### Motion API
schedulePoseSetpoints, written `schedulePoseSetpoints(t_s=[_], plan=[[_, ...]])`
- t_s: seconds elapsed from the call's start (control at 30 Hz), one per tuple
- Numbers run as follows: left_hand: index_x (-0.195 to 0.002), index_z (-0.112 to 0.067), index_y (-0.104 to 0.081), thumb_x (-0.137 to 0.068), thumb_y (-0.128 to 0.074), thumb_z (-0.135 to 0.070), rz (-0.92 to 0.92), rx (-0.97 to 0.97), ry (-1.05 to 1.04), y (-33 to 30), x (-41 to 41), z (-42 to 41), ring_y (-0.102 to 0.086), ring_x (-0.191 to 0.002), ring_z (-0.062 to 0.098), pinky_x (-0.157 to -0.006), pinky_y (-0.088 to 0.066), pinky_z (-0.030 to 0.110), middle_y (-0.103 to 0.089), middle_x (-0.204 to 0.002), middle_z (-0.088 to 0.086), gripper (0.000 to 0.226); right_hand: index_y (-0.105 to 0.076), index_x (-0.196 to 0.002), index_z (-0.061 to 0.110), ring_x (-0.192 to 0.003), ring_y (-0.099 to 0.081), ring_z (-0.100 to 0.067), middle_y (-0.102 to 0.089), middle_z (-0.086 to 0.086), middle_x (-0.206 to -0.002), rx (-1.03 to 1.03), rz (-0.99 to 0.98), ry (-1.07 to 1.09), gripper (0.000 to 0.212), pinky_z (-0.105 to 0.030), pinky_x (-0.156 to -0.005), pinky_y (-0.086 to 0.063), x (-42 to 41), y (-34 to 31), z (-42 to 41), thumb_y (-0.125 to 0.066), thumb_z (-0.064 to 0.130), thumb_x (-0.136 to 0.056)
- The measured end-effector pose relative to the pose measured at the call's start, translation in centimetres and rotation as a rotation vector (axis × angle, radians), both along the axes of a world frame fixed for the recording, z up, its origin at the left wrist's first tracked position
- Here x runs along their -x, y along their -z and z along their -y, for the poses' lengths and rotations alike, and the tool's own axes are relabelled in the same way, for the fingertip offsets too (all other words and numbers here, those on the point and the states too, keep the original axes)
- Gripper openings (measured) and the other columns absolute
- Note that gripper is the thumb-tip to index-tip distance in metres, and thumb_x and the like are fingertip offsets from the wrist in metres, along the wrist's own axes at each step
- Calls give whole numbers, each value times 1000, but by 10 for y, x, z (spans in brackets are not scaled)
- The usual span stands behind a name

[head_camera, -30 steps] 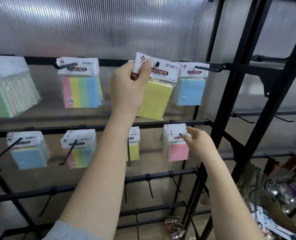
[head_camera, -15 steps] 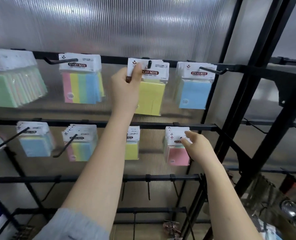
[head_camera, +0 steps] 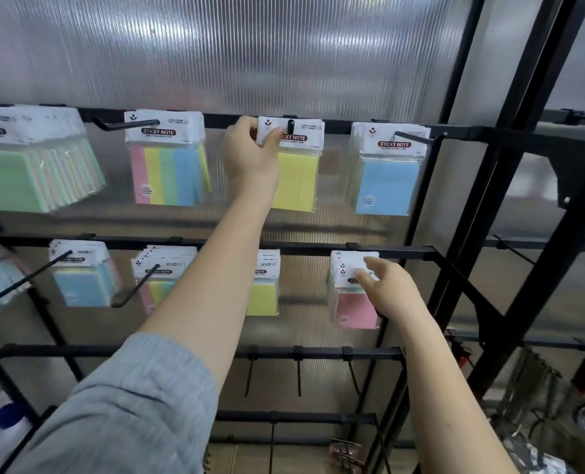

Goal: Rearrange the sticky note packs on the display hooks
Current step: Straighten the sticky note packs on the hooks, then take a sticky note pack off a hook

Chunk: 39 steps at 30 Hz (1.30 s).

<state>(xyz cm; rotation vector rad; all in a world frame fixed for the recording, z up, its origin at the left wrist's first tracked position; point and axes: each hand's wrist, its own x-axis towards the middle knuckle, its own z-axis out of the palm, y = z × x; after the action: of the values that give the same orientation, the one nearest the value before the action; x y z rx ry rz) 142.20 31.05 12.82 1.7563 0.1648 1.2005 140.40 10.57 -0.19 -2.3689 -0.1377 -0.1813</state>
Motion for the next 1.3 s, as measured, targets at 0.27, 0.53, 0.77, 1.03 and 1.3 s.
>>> schedulePoseSetpoints(t_s=[0.27,0.53,0.77,1.03,1.3], plan=[[-92,-21,-49,-87,-65,-27,72,94,10,17,12,1,-47,-75,5,-58,-37,3,-49,-84,-12,18,-44,-141,12,-123,-51,-21,-47,-2,-143,-73,-17,38,46,-22,-88,-36,5,6,9,-47,23,-97],[-96,-18,-55,-91,-60,-27,-147,83,46,69,46,-13,-50,-71,-7,-56,-35,-3,-53,-80,-17,12,-53,-132,8,-89,-57,-17,-62,-5,-119,-214,-62,74,40,-22,-69,-43,2,23,16,-40,17,-95],[-89,-20,-58,-92,-53,-19,-369,109,-35,117,74,-26,-48,-68,-5,-50,-33,5,-53,-77,-18,6,-57,-105,2,-91,-60,-33,-67,-15,-99,-282,-92,110,20,-36,-73,-47,5,41,15,-43,11,-94],[-87,-19,-59,-90,-54,-19,-451,180,-68,145,92,-35,-49,-67,-1,-53,-35,14,-55,-75,-17,6,-55,-119,7,-95,-57,-23,-62,-6,-107,-370,-24,279,29,-31,-77,-42,4,51,9,-53,19,-93],[-86,-22,-58,-90,-54,-19,-479,176,-28,153,100,-37,-52,-70,2,-56,-36,22,-59,-79,-13,7,-65,-88,0,-68,-39,-20,-52,-7,-69,-602,-116,210,29,-30,-63,-29,11,57,7,-49,23,-96]])
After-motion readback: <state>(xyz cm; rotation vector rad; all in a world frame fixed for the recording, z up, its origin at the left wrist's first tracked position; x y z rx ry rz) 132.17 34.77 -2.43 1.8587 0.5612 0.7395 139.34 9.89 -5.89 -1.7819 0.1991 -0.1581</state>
